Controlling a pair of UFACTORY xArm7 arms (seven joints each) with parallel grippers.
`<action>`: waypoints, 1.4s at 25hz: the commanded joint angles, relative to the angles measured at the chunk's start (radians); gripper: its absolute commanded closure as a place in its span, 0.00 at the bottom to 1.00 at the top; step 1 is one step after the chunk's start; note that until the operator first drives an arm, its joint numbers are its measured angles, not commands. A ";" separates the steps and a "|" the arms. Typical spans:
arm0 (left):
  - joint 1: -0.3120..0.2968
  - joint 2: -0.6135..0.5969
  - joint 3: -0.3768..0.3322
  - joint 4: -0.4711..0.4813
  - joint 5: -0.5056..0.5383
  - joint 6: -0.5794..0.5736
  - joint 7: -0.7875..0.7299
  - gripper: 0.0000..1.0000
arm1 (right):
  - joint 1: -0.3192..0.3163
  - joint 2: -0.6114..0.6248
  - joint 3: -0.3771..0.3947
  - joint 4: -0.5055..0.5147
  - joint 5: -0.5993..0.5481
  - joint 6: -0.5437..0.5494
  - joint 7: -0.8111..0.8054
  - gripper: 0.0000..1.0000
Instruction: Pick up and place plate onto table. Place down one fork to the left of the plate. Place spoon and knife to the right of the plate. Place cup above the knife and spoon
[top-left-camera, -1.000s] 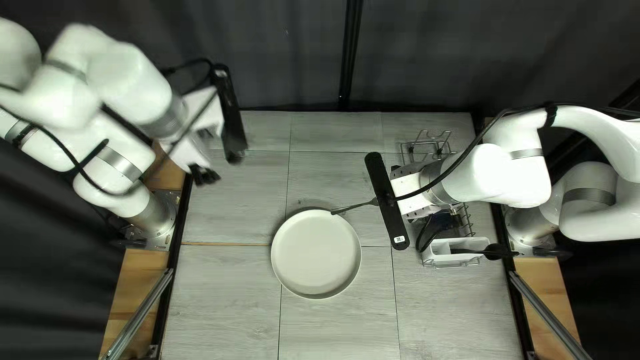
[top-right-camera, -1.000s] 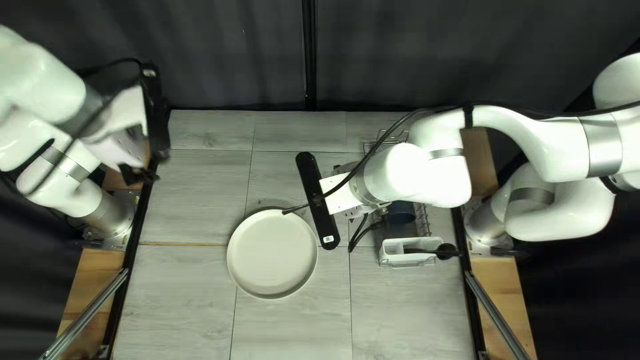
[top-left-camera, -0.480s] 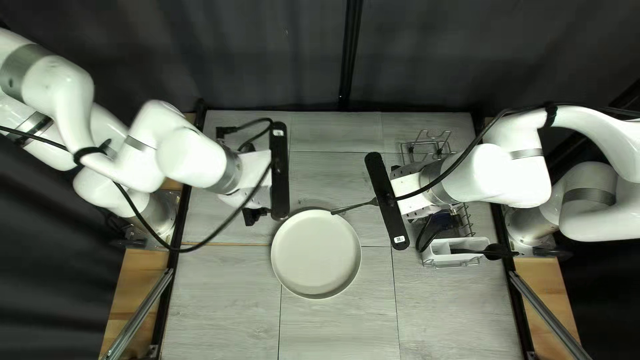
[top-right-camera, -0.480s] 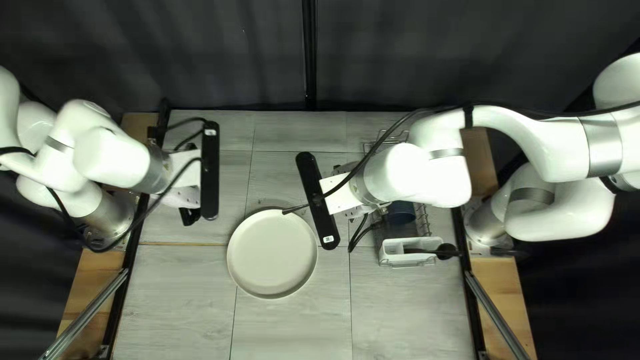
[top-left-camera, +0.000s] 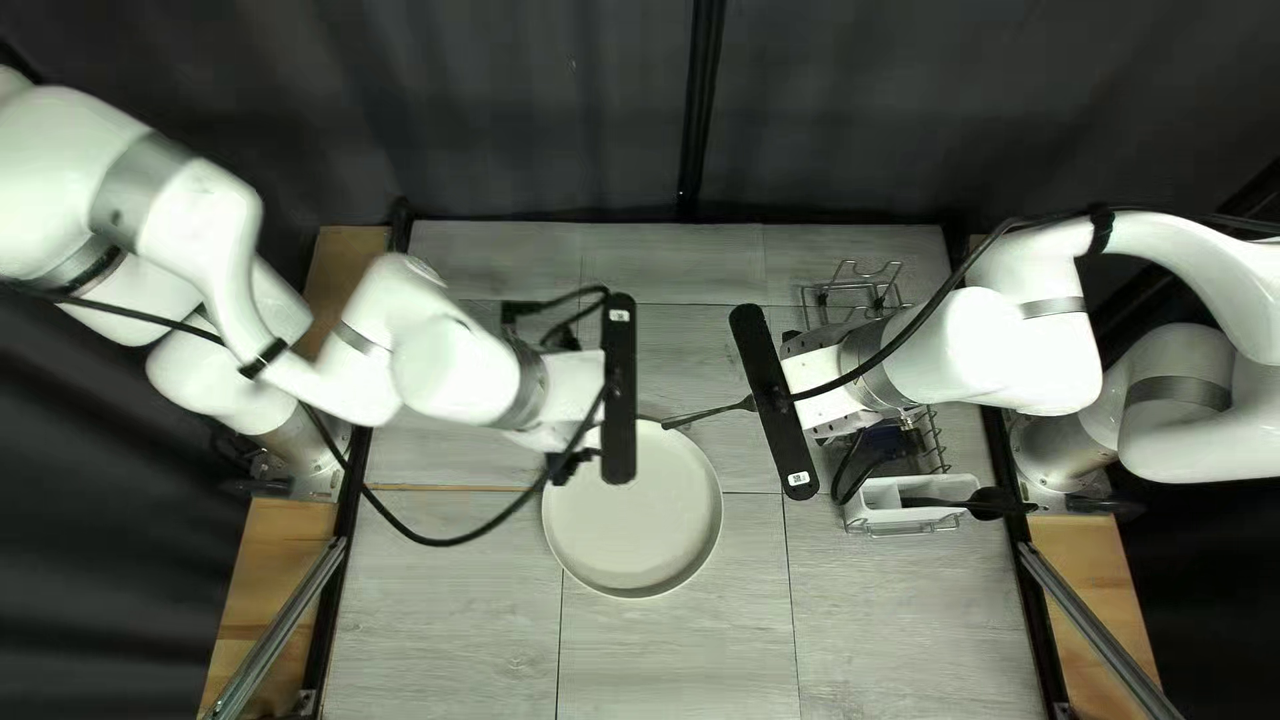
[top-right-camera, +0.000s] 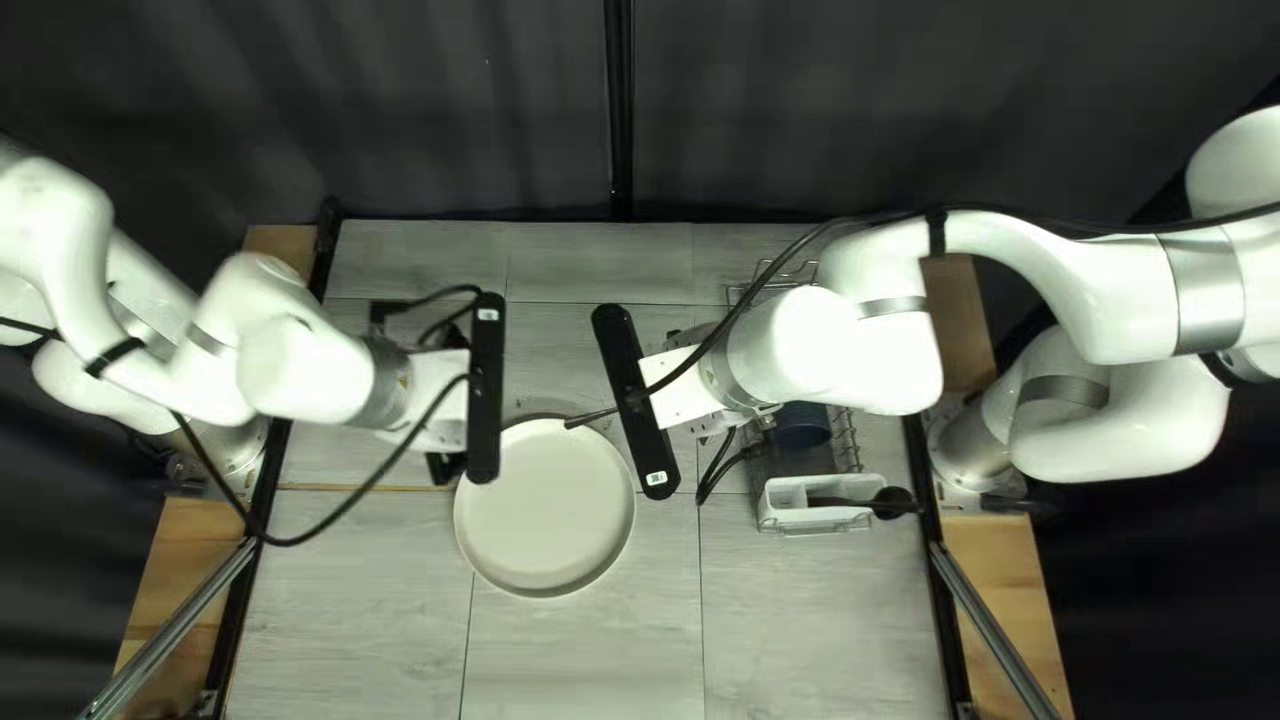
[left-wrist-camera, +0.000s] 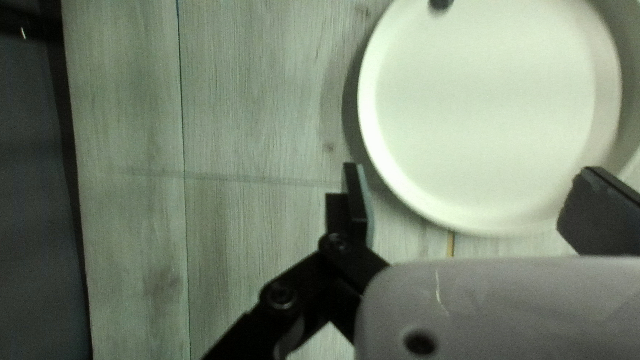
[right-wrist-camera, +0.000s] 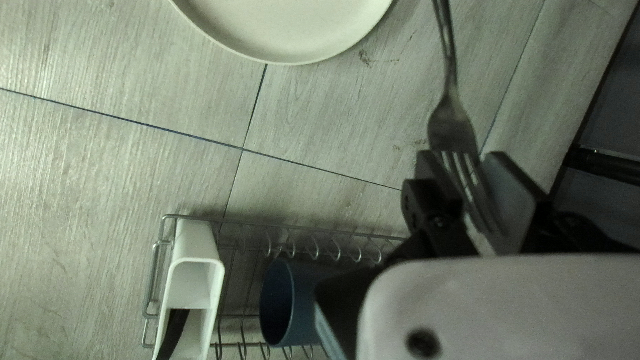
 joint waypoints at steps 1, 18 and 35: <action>0.016 0.061 0.005 0.013 0.049 -0.074 -0.070 0.00 | 0.000 0.000 0.000 0.000 0.000 0.000 0.000 1.00; 0.077 0.202 0.049 0.056 0.215 -0.282 -0.217 0.00 | 0.000 0.000 0.000 0.000 0.000 0.000 0.000 1.00; 0.100 0.226 0.066 0.056 0.320 -0.369 -0.330 0.00 | 0.000 0.000 0.000 0.000 0.000 0.000 0.000 1.00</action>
